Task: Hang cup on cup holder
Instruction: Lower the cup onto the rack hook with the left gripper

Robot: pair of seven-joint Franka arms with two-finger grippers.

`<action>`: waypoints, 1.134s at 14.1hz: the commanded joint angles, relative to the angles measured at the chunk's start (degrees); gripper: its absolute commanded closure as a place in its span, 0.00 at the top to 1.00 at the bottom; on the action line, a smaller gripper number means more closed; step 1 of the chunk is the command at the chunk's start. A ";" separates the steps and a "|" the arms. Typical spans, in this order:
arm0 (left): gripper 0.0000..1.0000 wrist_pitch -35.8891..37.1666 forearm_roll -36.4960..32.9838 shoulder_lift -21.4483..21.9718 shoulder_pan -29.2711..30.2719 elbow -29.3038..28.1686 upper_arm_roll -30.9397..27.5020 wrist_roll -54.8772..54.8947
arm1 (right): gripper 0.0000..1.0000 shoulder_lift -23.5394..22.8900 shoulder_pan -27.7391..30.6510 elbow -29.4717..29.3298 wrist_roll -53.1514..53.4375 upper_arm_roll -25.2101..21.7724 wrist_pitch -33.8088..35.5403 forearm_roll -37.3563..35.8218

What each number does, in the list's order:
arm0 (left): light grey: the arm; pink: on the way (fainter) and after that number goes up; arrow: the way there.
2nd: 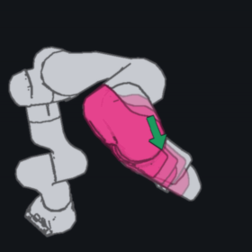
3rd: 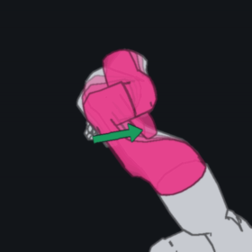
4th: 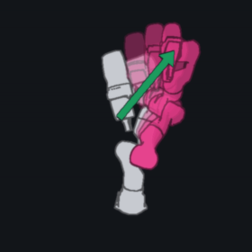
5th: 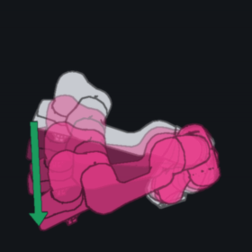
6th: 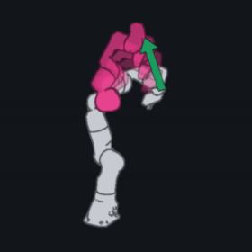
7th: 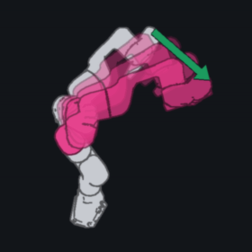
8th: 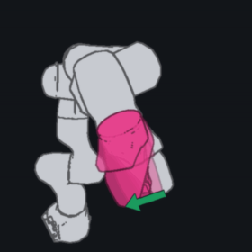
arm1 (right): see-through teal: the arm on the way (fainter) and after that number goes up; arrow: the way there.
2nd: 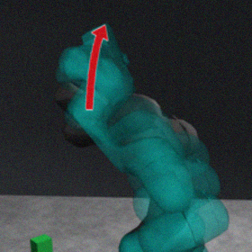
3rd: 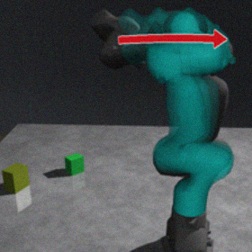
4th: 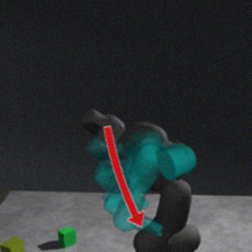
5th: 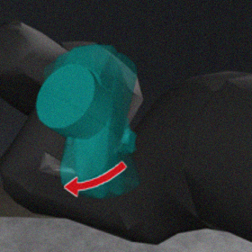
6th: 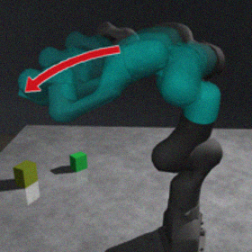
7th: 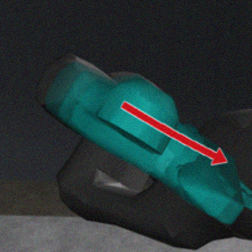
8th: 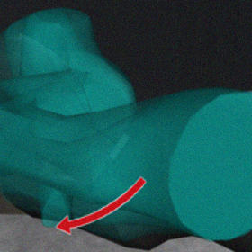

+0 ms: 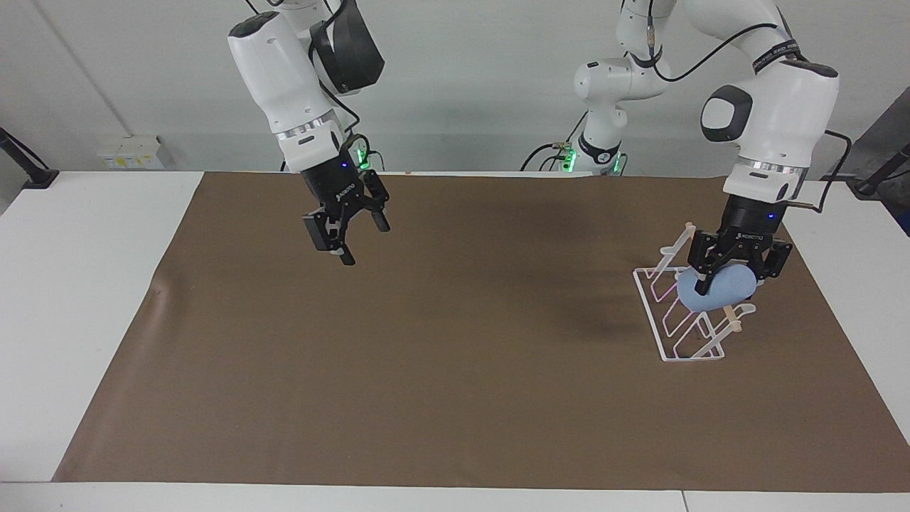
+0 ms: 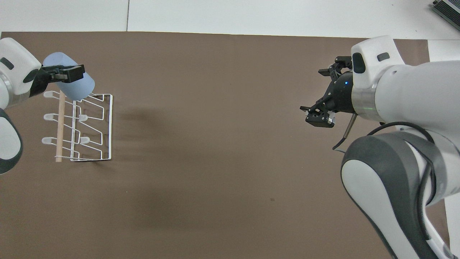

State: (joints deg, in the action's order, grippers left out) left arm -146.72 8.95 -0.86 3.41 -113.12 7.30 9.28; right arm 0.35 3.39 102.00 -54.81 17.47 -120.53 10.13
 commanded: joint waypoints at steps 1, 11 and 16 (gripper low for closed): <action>0.00 -4.36 -1.22 0.42 0.46 -2.99 0.26 0.91 | 1.00 0.17 0.48 -1.02 -0.12 -0.68 8.35 -5.46; 0.00 -8.49 -4.91 -2.83 1.68 -3.16 0.34 3.02 | 1.00 2.19 0.31 -0.84 33.22 -7.10 28.42 -6.54; 0.00 -11.21 -4.99 -2.83 1.43 -5.44 0.35 2.94 | 1.00 2.20 0.22 -0.23 58.29 -9.64 26.59 -6.09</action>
State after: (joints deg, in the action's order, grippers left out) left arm -154.56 5.31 -3.90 4.42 -116.16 7.28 11.94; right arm 1.86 3.38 101.08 -3.34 8.81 -93.16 4.27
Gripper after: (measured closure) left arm 0.242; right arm 0.000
